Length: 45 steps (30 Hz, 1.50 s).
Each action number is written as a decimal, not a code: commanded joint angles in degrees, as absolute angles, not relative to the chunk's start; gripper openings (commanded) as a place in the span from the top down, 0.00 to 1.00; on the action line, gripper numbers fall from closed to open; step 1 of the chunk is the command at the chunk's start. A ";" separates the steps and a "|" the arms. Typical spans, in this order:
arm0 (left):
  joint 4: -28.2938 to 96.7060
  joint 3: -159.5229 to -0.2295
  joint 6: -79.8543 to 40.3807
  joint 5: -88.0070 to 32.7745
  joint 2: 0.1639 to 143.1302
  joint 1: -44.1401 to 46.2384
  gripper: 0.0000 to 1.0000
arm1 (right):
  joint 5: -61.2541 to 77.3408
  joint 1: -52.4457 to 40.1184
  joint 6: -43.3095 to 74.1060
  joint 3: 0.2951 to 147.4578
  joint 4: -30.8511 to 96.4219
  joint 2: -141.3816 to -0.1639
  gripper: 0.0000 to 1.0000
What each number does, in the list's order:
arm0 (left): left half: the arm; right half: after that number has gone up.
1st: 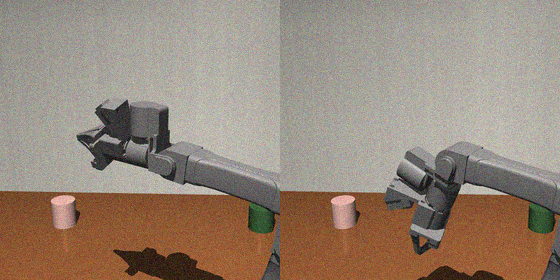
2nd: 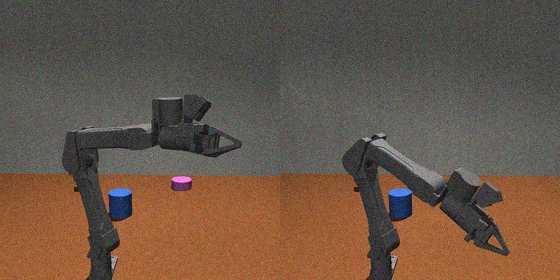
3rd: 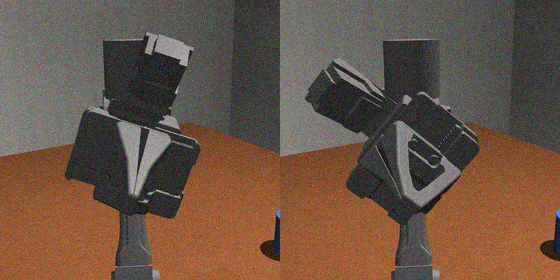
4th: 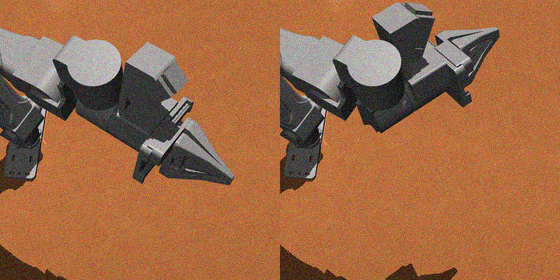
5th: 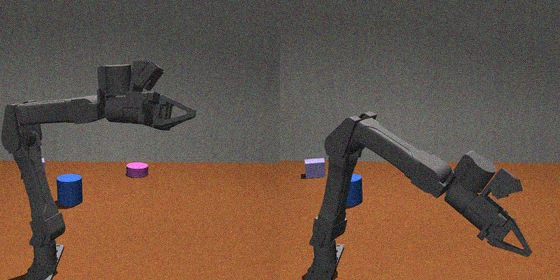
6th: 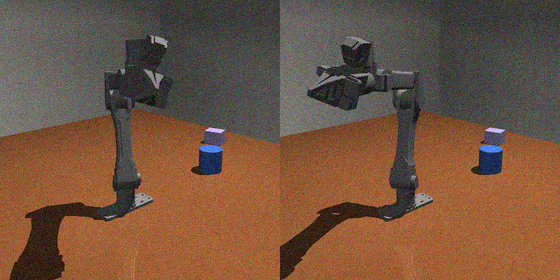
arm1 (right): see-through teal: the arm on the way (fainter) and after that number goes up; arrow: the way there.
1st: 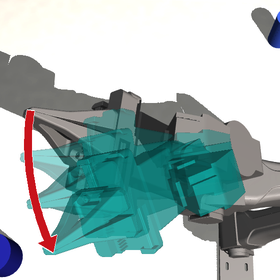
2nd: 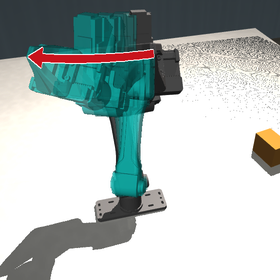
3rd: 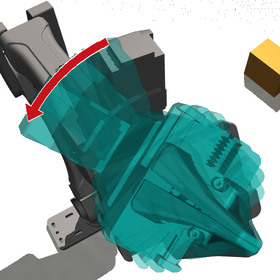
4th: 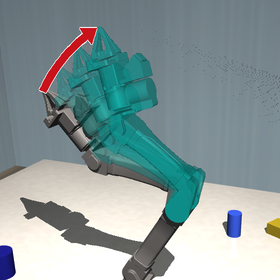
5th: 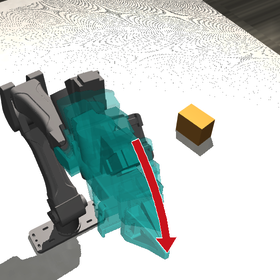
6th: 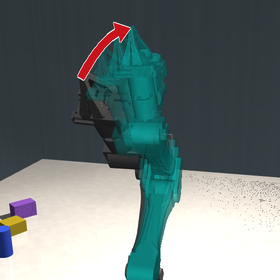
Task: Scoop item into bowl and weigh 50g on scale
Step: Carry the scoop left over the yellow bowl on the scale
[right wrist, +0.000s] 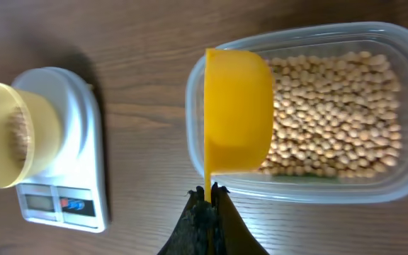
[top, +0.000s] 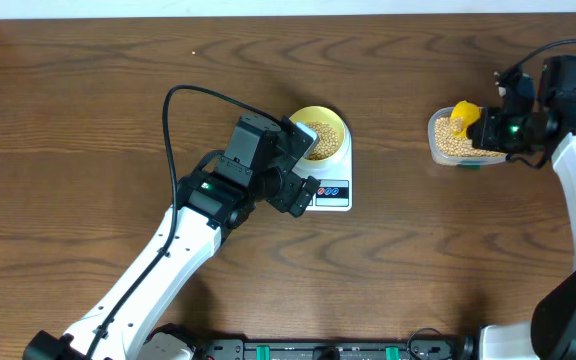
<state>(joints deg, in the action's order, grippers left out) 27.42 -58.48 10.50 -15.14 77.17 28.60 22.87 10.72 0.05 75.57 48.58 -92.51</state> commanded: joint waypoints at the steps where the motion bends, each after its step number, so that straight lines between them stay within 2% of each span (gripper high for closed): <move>1: 27.57 -58.02 10.37 -15.84 77.49 28.36 0.07 | 34.63 13.04 -0.95 75.33 47.88 -91.72 0.99; 16: 27.57 -58.02 10.37 -15.81 77.49 28.36 0.07 | 49.71 13.06 -0.95 75.31 45.60 -91.72 0.99; 45: 27.57 -58.02 10.37 -15.81 77.49 28.36 0.07 | 40.56 -9.15 -3.97 75.31 35.29 -91.77 0.99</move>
<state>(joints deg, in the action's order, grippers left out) 27.42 -58.48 10.50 -15.14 77.17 28.60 40.86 -7.18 -3.07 75.55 36.16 -92.51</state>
